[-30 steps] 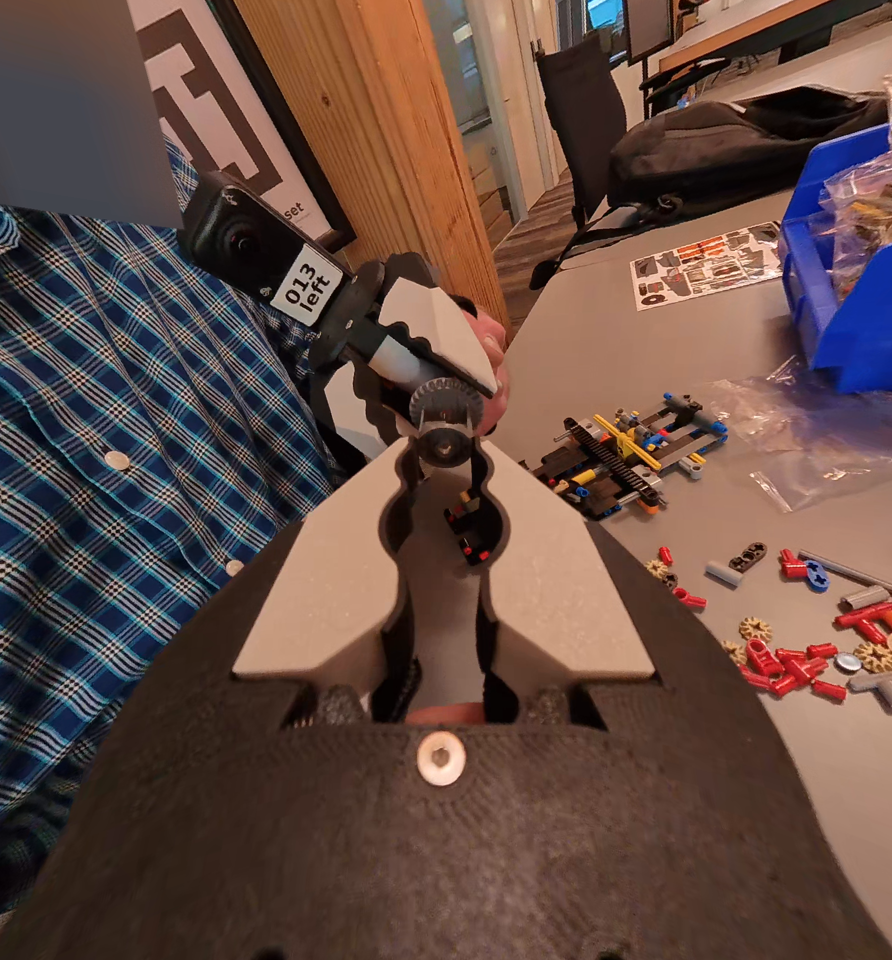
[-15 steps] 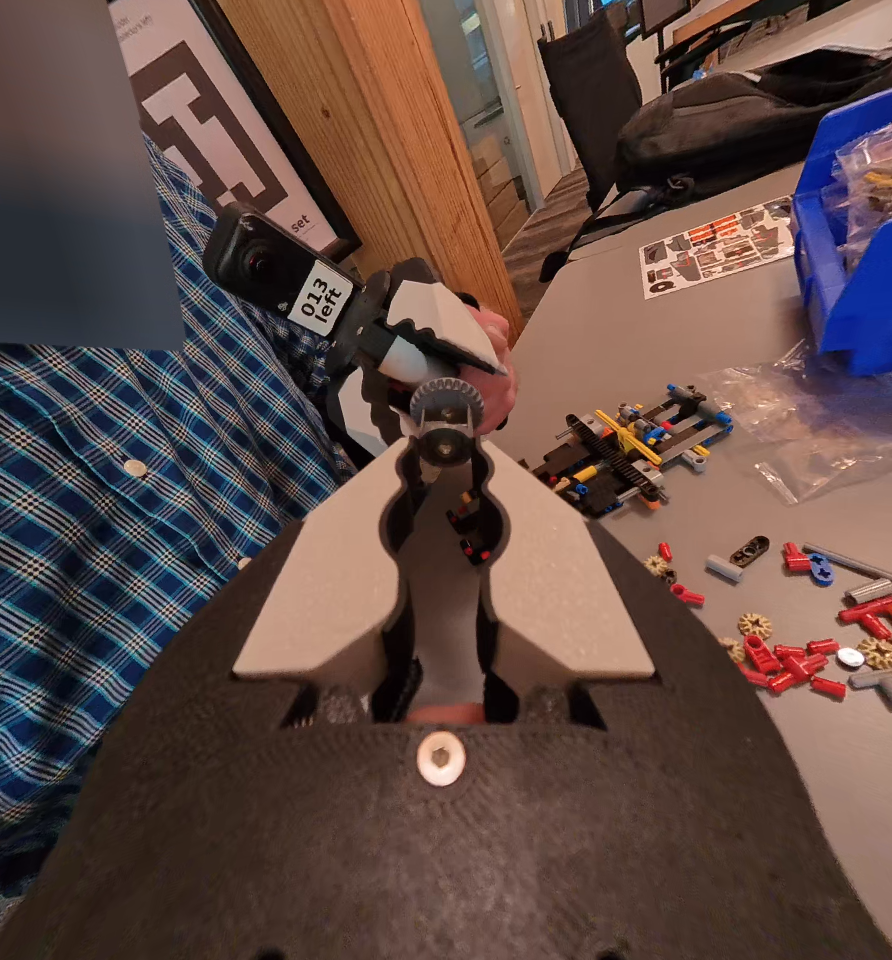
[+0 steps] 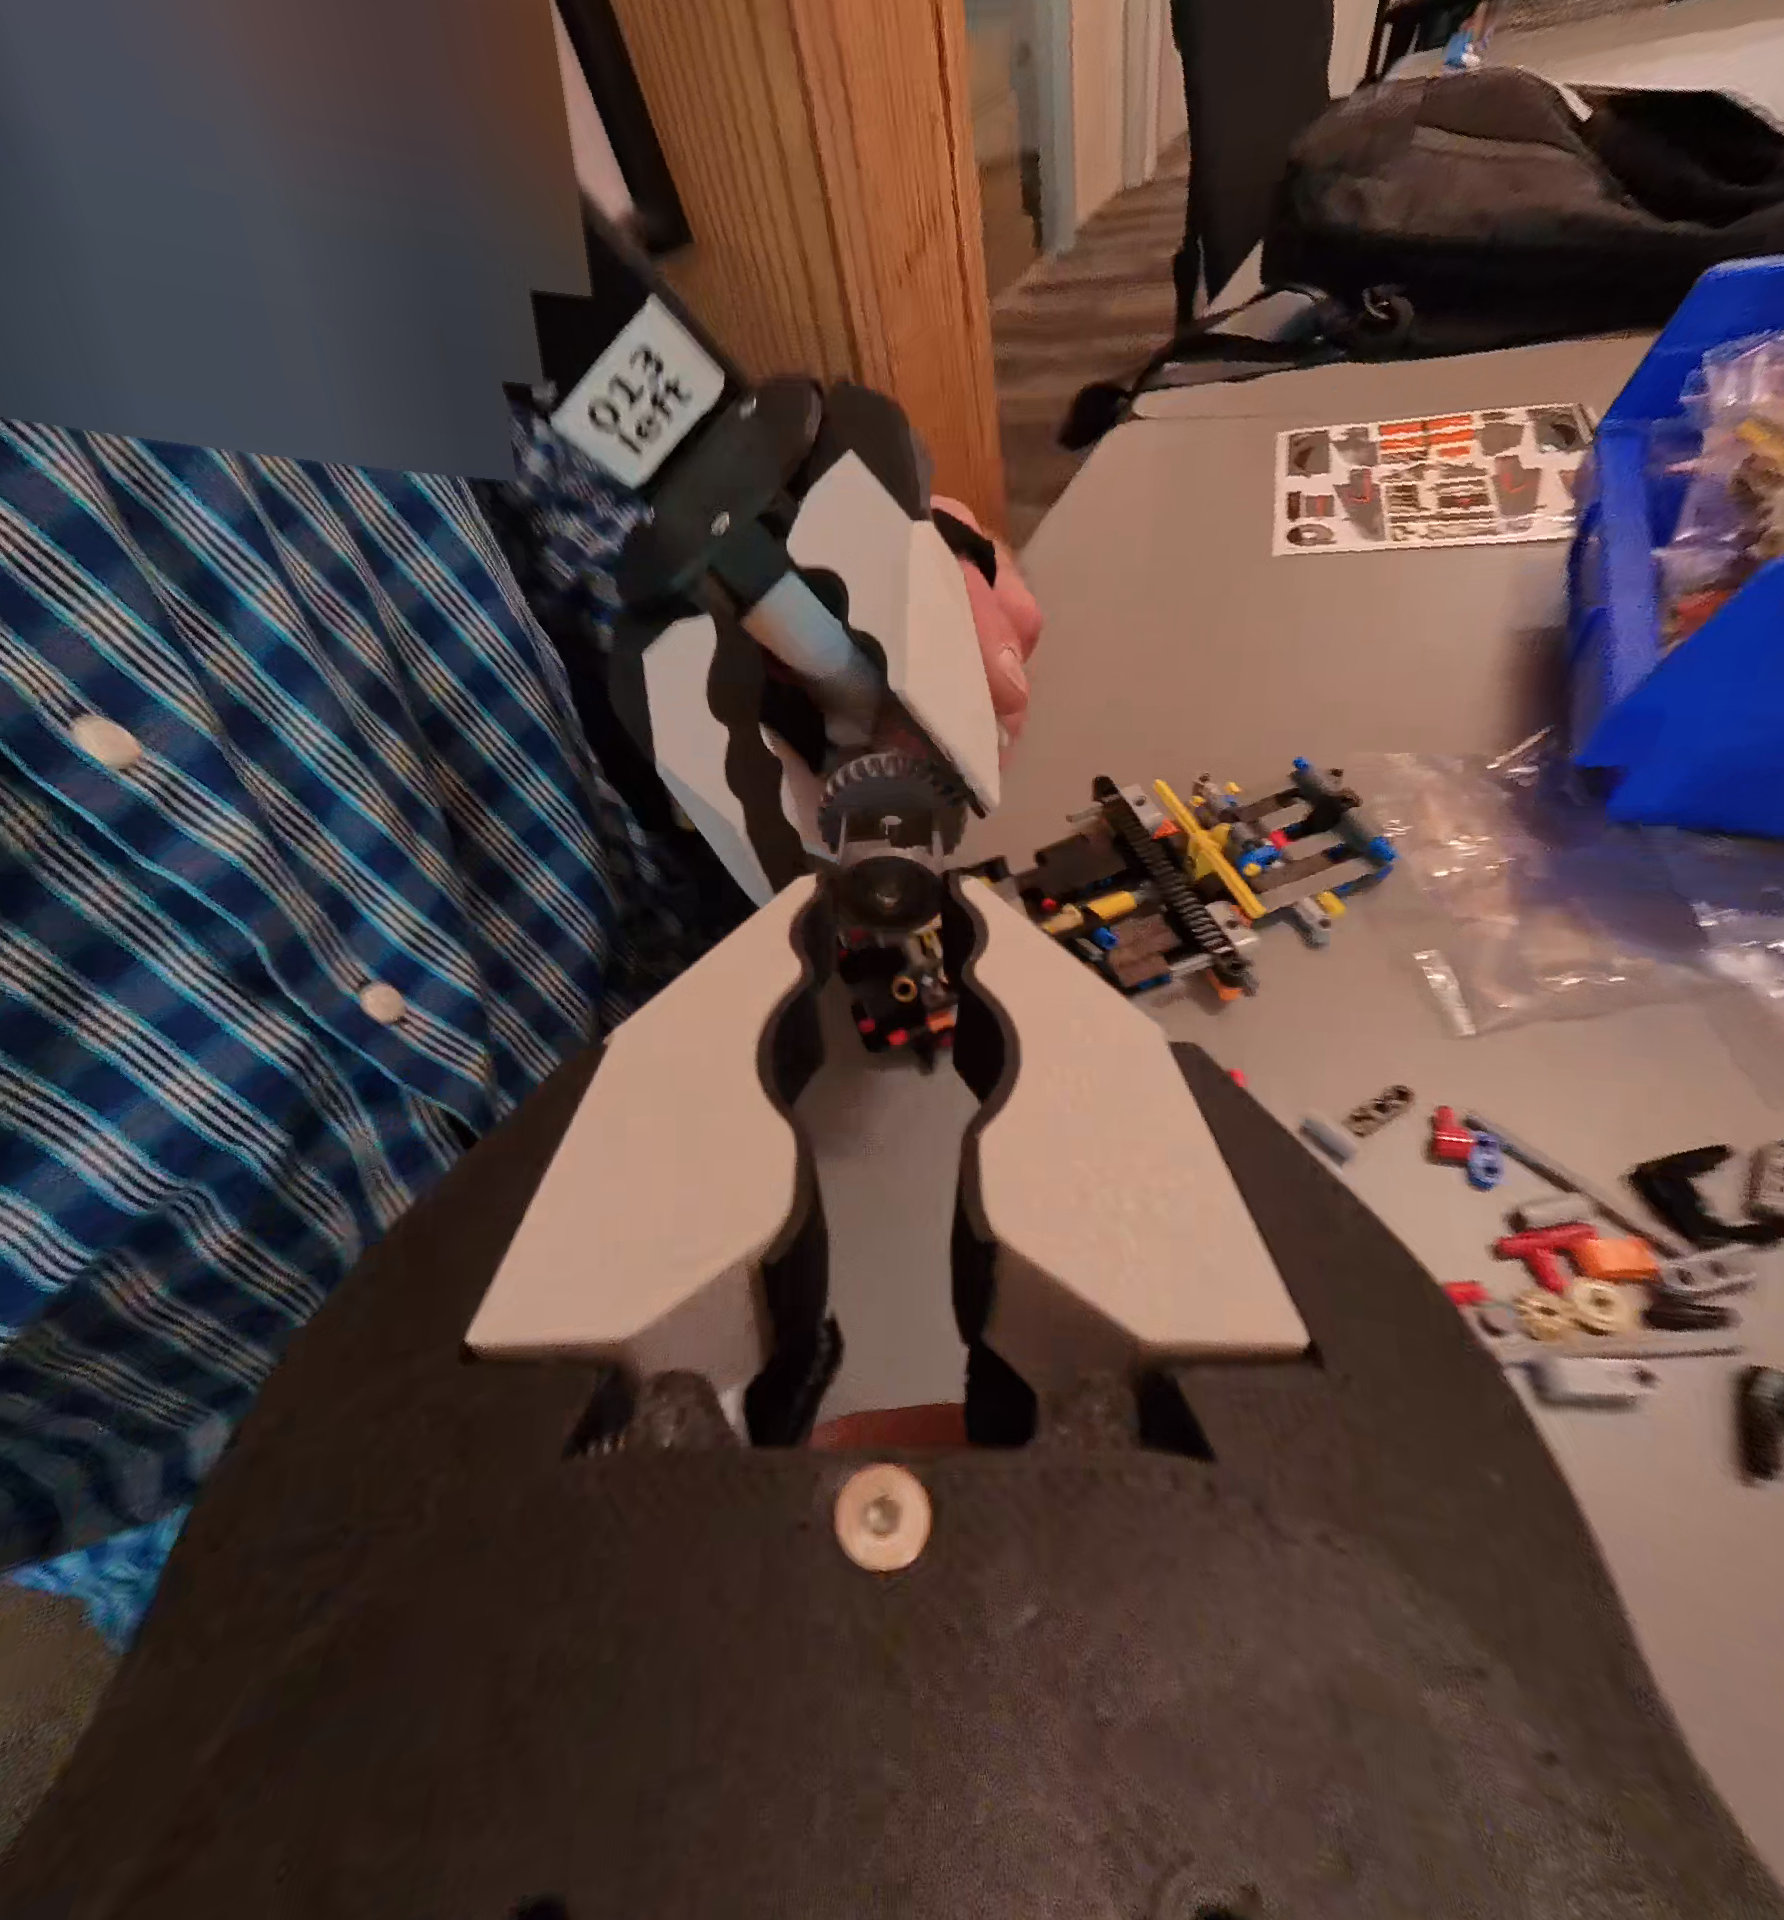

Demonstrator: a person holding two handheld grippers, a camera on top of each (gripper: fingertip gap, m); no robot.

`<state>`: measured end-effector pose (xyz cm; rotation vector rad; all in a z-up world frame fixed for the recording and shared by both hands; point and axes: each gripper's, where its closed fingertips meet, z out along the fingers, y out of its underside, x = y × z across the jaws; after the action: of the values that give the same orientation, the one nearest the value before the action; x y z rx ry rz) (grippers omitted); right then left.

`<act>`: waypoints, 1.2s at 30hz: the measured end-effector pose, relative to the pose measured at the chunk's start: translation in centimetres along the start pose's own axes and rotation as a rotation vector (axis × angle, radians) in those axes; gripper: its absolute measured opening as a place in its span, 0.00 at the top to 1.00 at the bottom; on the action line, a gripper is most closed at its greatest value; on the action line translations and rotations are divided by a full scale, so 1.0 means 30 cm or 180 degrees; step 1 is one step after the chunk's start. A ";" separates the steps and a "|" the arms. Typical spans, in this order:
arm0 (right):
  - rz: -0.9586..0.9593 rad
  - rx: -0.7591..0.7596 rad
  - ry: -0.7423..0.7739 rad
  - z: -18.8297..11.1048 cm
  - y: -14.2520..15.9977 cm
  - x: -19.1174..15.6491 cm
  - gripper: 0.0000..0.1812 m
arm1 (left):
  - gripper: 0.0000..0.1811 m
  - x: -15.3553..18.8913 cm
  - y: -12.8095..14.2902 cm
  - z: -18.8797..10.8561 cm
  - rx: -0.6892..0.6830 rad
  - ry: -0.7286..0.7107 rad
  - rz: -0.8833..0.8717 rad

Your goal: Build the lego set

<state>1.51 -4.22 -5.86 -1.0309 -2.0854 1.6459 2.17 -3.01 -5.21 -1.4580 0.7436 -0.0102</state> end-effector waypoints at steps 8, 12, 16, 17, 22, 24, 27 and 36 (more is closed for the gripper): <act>-0.0369 -0.0193 0.0105 -0.006 -0.008 -0.015 0.90 | 0.81 0.010 -0.009 -0.001 0.0076 0.0183 -0.0385; -0.0305 -0.0036 0.0038 -0.005 -0.014 -0.024 0.90 | 0.81 0.013 -0.014 -0.001 0.0069 0.0226 -0.0472; -0.0242 0.0079 -0.0092 -0.007 -0.020 -0.046 0.90 | 0.82 0.029 -0.026 -0.006 0.0141 0.0377 -0.0670; -0.0219 0.0098 -0.0116 -0.007 -0.020 -0.050 0.90 | 0.83 0.032 -0.027 -0.009 0.0152 0.0416 -0.0677; -0.0053 0.0207 -0.0150 -0.004 -0.036 -0.047 0.89 | 0.84 0.027 -0.035 -0.019 0.0210 0.0472 -0.0790; -0.0036 0.0210 -0.0100 -0.003 -0.041 -0.035 0.86 | 0.84 0.020 -0.036 -0.022 0.0220 0.0427 -0.0788; -0.0012 0.0193 -0.0032 -0.007 -0.048 -0.017 0.81 | 0.84 0.014 -0.039 -0.028 0.0250 0.0395 -0.0832; -0.0121 -0.0163 0.0440 -0.042 -0.007 0.094 0.86 | 0.84 -0.075 -0.022 -0.092 0.0341 0.0147 -0.1227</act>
<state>0.23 -1.38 -5.83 -1.0817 -2.0534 1.4666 -0.57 -4.59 -3.43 -1.4821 0.4816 -0.3745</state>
